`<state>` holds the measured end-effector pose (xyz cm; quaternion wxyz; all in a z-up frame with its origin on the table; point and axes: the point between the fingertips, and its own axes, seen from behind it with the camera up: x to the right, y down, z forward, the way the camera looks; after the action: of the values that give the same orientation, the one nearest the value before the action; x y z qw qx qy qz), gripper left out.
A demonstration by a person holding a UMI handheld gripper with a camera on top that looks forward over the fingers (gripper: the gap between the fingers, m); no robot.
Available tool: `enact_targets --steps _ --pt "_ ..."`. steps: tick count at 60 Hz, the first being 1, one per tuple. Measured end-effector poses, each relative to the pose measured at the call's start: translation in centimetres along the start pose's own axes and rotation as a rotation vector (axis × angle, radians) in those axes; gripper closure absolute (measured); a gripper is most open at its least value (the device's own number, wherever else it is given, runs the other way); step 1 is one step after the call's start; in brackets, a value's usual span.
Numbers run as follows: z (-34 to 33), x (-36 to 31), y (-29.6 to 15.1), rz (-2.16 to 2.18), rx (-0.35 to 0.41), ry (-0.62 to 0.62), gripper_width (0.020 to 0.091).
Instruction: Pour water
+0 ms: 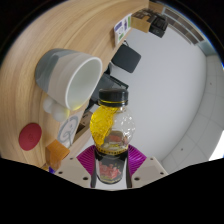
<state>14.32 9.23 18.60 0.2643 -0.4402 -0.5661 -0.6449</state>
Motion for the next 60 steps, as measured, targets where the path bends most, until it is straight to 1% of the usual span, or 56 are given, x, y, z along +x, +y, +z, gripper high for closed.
enact_targets --steps 9,13,18,23,27,31,35,45,54,60 --pt "-0.9 0.5 1.8 0.528 0.023 -0.121 0.0704" --pt "-1.7 1.5 2.5 0.793 0.064 -0.202 0.0703" --pt "-2.8 2.5 3.6 1.109 0.085 -0.273 0.0703" --pt "-3.3 2.6 3.5 1.394 0.125 -0.347 0.0704" --pt "-4.4 1.7 3.6 1.583 0.129 -0.415 0.0705" --pt "-4.0 -0.4 2.9 1.734 0.135 -0.498 0.0704" --pt "-4.0 -2.6 2.5 1.843 0.137 -0.547 0.0703" --pt "-4.3 -8.2 0.4 1.945 0.138 -0.606 0.0703" --pt "-4.1 -12.7 -0.3 1.920 0.072 -0.606 0.0696" --pt "-4.2 -12.5 -0.1 1.953 0.085 -0.570 0.0684"
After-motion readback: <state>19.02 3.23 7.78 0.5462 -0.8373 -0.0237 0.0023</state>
